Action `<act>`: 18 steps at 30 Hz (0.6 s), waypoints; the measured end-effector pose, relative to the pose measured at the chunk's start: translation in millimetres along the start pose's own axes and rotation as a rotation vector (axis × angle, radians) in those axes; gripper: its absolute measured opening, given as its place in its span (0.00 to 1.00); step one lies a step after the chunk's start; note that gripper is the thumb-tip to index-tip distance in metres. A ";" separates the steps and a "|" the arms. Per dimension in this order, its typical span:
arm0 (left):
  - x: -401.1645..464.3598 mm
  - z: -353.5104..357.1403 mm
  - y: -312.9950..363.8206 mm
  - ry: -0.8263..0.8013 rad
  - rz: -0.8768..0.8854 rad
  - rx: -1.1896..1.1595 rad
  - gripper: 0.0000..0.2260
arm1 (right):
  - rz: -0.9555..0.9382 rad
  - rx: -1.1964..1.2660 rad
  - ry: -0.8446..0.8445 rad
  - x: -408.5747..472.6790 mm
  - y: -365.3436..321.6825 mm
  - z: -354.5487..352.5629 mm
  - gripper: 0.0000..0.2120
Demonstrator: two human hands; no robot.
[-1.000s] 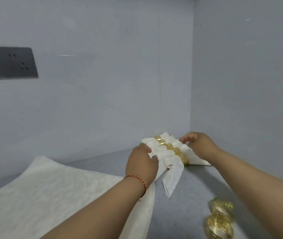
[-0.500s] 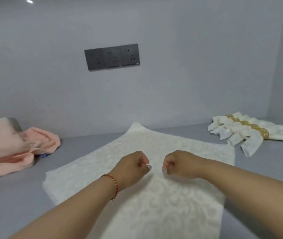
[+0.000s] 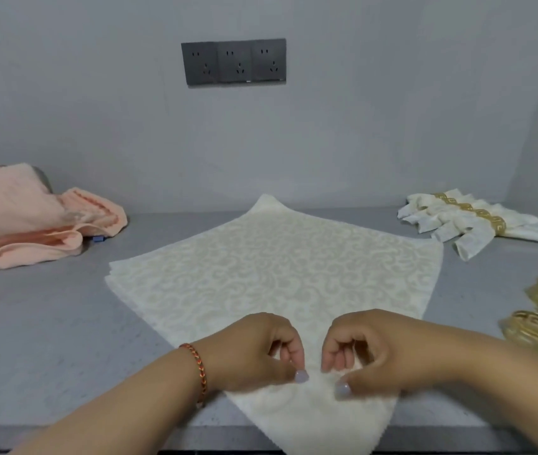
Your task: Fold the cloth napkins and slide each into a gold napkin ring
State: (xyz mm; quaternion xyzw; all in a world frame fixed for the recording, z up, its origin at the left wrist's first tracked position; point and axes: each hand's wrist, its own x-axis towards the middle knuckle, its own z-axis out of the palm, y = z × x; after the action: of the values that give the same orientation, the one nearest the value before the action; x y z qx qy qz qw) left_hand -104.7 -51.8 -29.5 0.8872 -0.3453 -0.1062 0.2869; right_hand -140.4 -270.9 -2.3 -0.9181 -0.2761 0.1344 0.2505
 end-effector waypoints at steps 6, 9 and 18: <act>-3.3 4.8 -1.7 0.000 0.019 0.030 0.03 | -0.201 -0.298 -0.031 -15.7 -5.0 20.9 0.25; -5.7 5.6 -2.5 0.026 0.036 0.017 0.01 | -0.284 -0.382 -0.022 -17.5 -5.3 24.9 0.26; -5.9 4.3 -7.1 0.015 0.005 -0.079 0.04 | -0.210 -0.036 -0.042 -18.1 6.8 12.7 0.09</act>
State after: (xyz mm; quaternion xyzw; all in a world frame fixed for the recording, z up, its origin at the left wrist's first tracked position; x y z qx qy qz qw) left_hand -106.7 -45.5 -37.2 0.8752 -0.3408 -0.1126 0.3244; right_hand -157.0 -281.3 -14.6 -0.8855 -0.3781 0.1217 0.2410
